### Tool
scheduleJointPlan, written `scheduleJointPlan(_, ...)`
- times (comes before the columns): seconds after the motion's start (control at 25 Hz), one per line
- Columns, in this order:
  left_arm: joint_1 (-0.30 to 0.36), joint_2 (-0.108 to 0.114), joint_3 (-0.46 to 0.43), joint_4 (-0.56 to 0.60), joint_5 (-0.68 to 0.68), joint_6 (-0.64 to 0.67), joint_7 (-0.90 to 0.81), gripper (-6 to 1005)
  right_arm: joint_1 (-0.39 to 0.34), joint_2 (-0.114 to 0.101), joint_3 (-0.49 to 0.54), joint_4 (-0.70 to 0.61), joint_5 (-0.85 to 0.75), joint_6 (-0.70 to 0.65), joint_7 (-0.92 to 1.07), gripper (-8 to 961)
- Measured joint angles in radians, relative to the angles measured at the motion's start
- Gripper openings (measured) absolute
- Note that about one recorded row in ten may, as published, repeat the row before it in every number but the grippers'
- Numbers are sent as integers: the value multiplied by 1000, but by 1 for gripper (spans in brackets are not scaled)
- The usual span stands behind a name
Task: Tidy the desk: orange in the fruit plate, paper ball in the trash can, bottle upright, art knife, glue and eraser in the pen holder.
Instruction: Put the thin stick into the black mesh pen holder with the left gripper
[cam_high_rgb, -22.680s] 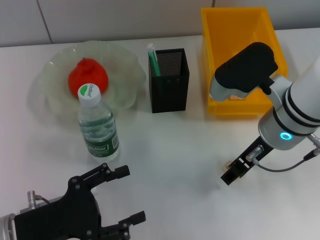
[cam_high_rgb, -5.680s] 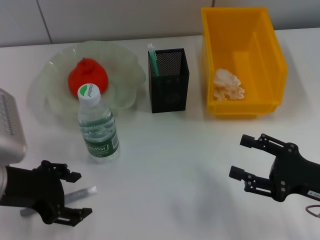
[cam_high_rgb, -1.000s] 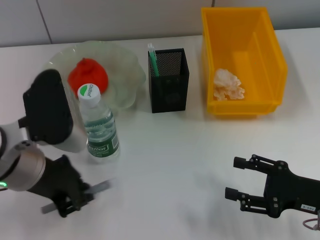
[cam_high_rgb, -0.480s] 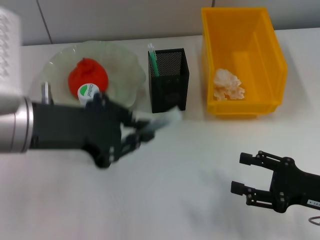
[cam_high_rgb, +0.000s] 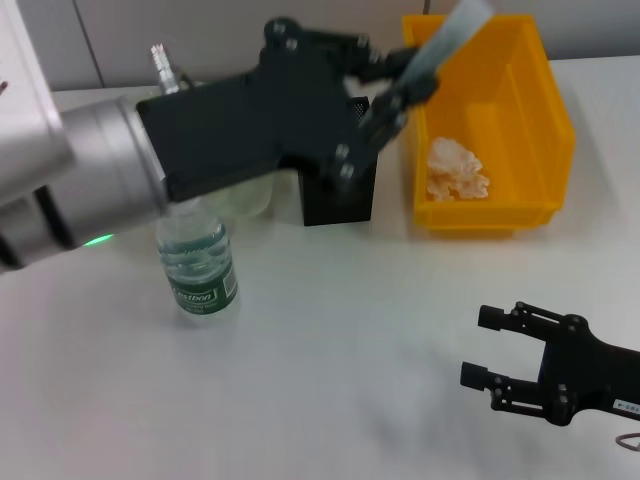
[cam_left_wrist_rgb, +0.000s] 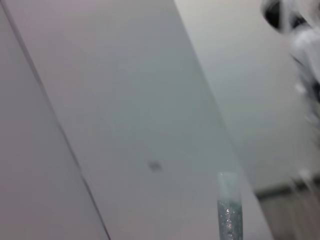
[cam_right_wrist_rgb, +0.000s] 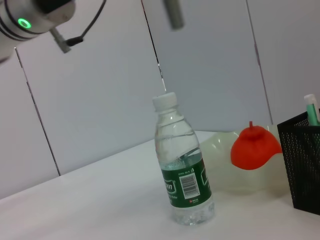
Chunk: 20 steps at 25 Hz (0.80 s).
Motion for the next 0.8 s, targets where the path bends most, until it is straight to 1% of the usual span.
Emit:
scheduleJointPlan(0.08,-22,-1,63,-99,-165,-87,155,153,2,0,0,1,0,1,0,783)
scheduleJointPlan(0.2,-67,-4,125,-209,-343,-179,314,152,8,2,0,2,0,4,0,783)
scheduleJointPlan(0.28,-118,-4,163,-305,-496,-234,424,150,11,4,0,2,0,6,0,783)
scheduleJointPlan(0.36,-162,-5,191,-384,-624,-244,508,147,12,4,0,2,0,7,0,783)
scheduleJointPlan(0.52,-256,-6,278,-550,-905,-247,747,146,13,5,0,2,0,9,0,783)
scheduleJointPlan(0.68,-312,-6,343,-648,-1134,-251,950,146,17,6,0,2,2,9,4,782)
scheduleJointPlan(0.8,-341,-6,368,-689,-1224,-265,1038,146,18,6,0,2,2,9,4,782)
